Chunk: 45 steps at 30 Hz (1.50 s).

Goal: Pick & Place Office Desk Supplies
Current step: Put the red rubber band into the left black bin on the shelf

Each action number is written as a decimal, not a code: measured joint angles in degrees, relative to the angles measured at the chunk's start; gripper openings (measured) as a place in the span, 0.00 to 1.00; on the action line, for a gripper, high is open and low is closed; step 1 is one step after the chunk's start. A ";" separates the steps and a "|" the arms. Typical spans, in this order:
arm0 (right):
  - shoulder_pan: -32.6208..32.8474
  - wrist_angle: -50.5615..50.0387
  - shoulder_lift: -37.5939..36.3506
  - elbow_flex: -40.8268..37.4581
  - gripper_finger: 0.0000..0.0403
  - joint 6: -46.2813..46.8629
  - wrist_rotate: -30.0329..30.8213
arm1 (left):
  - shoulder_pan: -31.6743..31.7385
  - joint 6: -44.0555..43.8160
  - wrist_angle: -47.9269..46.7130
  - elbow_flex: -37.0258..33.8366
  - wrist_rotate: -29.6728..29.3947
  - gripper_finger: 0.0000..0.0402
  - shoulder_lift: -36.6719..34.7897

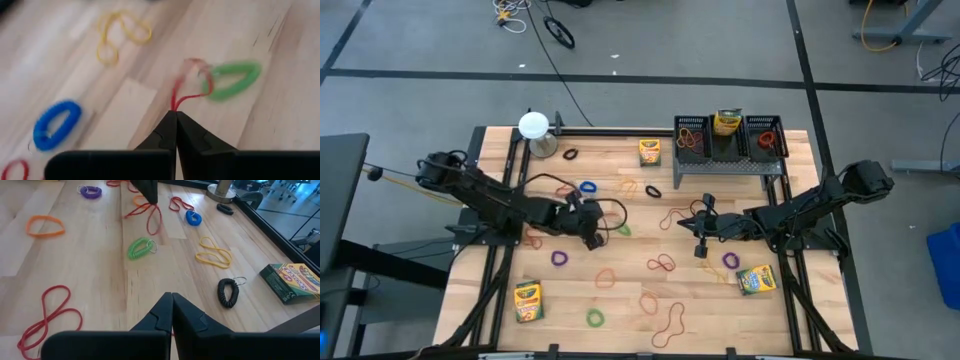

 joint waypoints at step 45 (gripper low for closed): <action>-0.88 10.42 20.99 14.30 0.53 0.37 -2.65 | 1.28 28.85 76.72 -8.05 6.83 0.01 22.77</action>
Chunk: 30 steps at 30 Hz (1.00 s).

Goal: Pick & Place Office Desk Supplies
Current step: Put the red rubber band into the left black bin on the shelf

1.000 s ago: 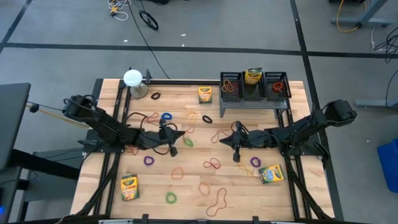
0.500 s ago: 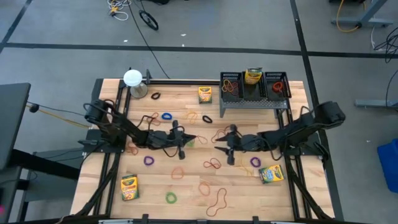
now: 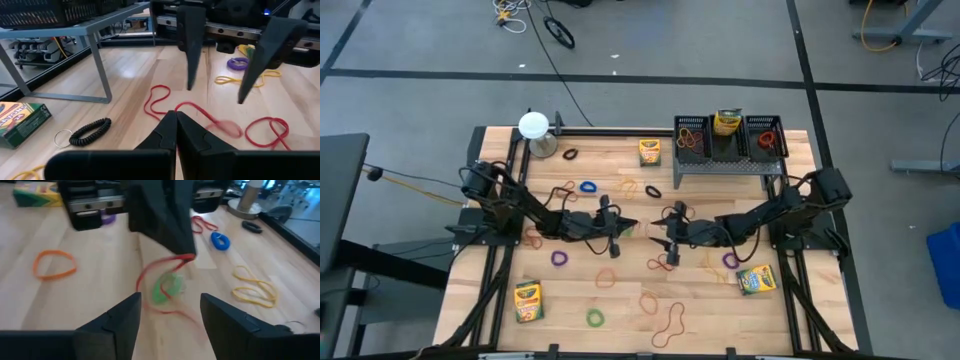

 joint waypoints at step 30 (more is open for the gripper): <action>-2.73 -0.82 3.09 1.98 0.56 6.27 -4.33 | 0.00 0.45 0.56 0.65 1.87 0.02 -0.05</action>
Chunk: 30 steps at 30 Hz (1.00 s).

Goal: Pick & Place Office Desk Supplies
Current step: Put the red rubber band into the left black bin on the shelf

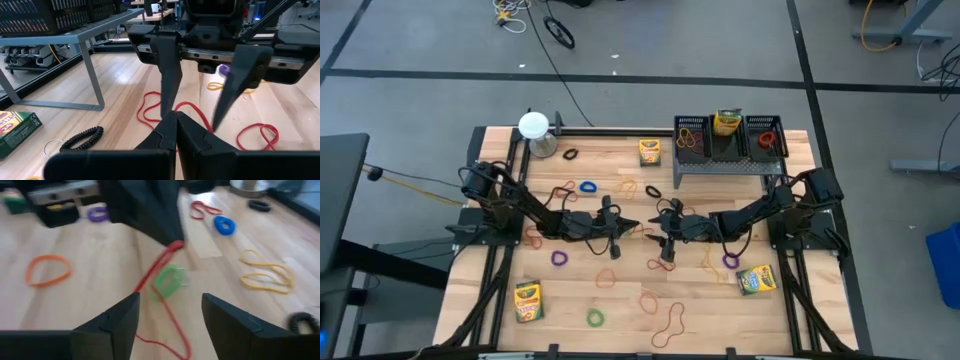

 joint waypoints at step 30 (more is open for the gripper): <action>-2.40 5.93 0.39 -0.02 0.11 2.36 -8.29 | 0.00 0.69 0.96 0.00 0.00 0.02 -0.01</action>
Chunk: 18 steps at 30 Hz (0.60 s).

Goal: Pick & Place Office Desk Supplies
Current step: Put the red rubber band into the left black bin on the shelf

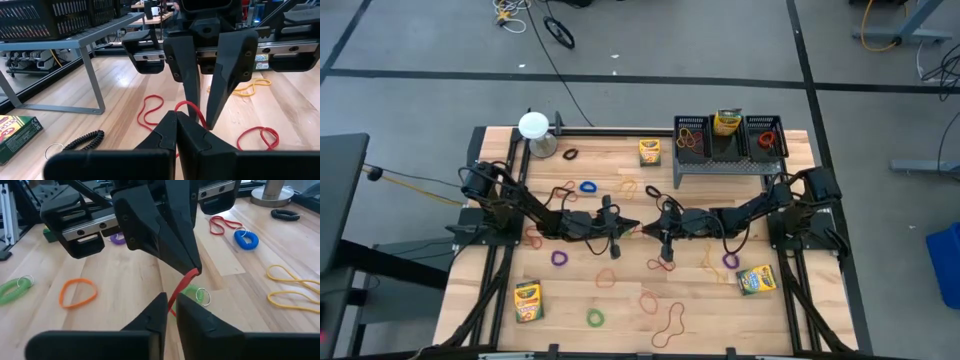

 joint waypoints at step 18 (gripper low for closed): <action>0.08 -5.56 -4.35 -0.04 0.01 -3.11 2.73 | -2.78 0.03 -1.02 0.00 -6.12 0.17 -2.92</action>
